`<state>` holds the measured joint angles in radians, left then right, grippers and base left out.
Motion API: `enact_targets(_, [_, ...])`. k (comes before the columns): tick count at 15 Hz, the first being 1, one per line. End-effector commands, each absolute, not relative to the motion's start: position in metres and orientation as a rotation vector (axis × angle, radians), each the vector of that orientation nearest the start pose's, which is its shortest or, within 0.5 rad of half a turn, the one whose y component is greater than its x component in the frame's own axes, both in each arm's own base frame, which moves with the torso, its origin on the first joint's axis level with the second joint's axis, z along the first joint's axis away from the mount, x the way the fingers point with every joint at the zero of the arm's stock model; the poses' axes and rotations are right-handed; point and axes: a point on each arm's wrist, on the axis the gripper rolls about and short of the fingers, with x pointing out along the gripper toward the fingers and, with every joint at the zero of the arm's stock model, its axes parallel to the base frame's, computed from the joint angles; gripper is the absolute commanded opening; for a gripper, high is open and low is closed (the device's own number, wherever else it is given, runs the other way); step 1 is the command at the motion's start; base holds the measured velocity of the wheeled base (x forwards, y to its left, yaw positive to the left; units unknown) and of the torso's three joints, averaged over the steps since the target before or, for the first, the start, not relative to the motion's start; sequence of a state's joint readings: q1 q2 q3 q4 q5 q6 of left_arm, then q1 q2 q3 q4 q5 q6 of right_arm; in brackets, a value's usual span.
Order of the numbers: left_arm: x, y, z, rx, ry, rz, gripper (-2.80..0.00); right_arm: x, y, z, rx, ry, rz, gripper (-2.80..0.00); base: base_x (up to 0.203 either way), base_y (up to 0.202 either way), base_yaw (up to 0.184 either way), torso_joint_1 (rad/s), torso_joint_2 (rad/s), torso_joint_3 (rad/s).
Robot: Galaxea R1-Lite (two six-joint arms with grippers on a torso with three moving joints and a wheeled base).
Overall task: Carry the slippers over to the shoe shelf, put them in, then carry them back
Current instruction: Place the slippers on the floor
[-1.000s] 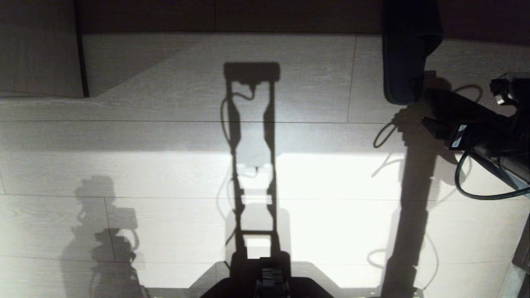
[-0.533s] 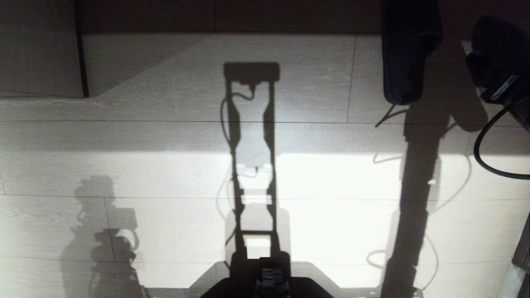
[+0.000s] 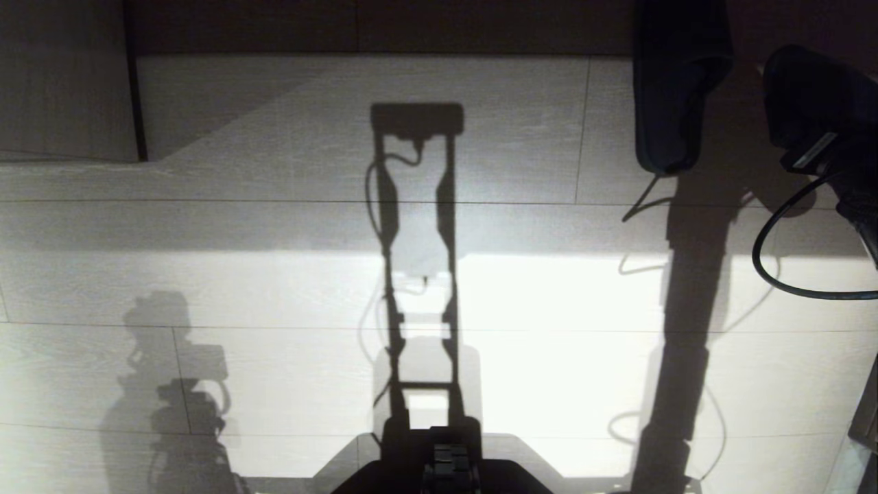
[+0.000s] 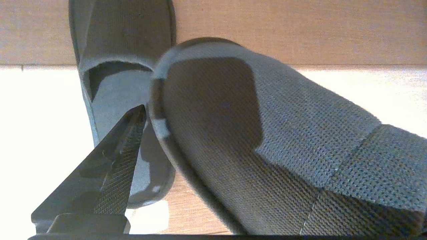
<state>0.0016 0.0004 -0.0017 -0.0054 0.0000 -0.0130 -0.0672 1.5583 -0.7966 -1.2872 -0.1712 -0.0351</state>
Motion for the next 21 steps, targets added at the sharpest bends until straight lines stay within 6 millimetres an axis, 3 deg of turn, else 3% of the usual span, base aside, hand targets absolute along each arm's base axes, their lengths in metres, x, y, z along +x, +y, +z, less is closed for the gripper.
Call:
enact_targets(1, [-0.023, 0.0, 0.077, -0.014, -0.006, 0.001, -2.8, 0.267, -0.022, 0.285, -0.008, -0.524, -0.243, 0.0, 0.0, 0.0, 0.0, 0.0, 0.0, 0.0])
enact_targets(4, [-0.023, 0.0, 0.077, -0.014, -0.008, 0.001, -2.8, 0.279, -0.024, 0.297, 0.001, -0.569, -0.272, 0.0, 0.0, 0.0, 0.0, 0.0, 0.0, 0.0])
enact_targets(6, [-0.023, 0.0, 0.077, -0.014, -0.008, 0.001, -2.8, 0.289, -0.028, 0.309, 0.007, -0.603, -0.427, 0.0, 0.0, 0.0, 0.0, 0.0, 0.0, 0.0])
enact_targets(11, [-0.023, 0.0, 0.077, -0.014, -0.008, 0.001, -2.8, 0.304, -0.032, 0.308, 0.001, -0.583, -0.588, 0.0, 0.0, 0.0, 0.0, 0.0, 0.0, 0.0])
enact_targets(14, [-0.023, 0.0, 0.077, -0.014, -0.008, 0.003, -2.8, 0.318, -0.031, 0.301, 0.017, -0.561, -0.594, 0.0, 0.0, 0.0, 0.0, 0.0, 0.0, 0.0])
enact_targets(17, [-0.023, 0.0, 0.077, -0.014, -0.008, 0.001, -2.8, 0.349, -0.03, 0.288, 0.138, -0.559, -0.536, 0.0, 0.0, 0.0, 0.0, 0.0, 0.0, 0.0])
enact_targets(18, [-0.023, 0.0, 0.077, -0.014, -0.007, 0.003, -2.8, 0.357, -0.029, 0.276, 0.14, -0.484, -0.519, 0.0, 0.0, 0.0, 0.0, 0.0, 0.0, 0.0])
enact_targets(21, [-0.023, 0.0, 0.077, -0.014, -0.008, 0.001, -2.8, 0.361, -0.027, 0.264, 0.154, -0.419, -0.488, 0.0, 0.0, 0.0, 0.0, 0.0, 0.0, 0.0])
